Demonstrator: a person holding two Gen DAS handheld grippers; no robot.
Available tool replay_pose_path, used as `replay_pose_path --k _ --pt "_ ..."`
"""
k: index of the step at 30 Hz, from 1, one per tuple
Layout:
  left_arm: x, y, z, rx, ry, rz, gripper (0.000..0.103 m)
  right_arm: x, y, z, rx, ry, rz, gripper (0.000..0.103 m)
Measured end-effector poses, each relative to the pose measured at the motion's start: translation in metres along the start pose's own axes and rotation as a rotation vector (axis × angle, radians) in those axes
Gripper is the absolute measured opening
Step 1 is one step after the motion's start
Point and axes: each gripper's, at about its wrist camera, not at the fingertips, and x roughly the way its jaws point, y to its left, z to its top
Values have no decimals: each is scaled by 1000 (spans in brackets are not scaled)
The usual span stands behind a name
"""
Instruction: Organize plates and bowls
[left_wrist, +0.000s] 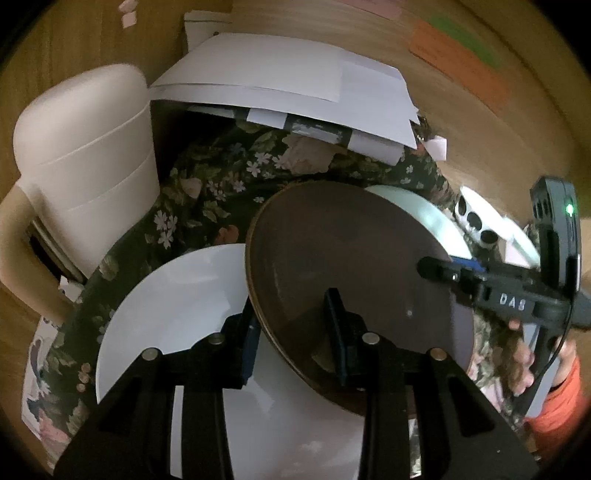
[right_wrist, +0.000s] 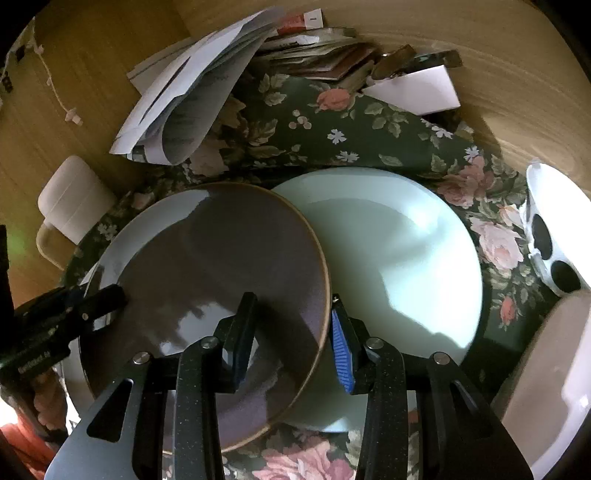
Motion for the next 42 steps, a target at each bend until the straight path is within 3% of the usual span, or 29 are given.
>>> replay_pose_path --k 18,42 --pt "-15 -26 -12 40 -30 -60 33 -57 -11 -30 53 -73 -37 34" --pt "-67 -75 -46 155 -70 -124 33 -130 -8 -89 109 -171 -103 34"
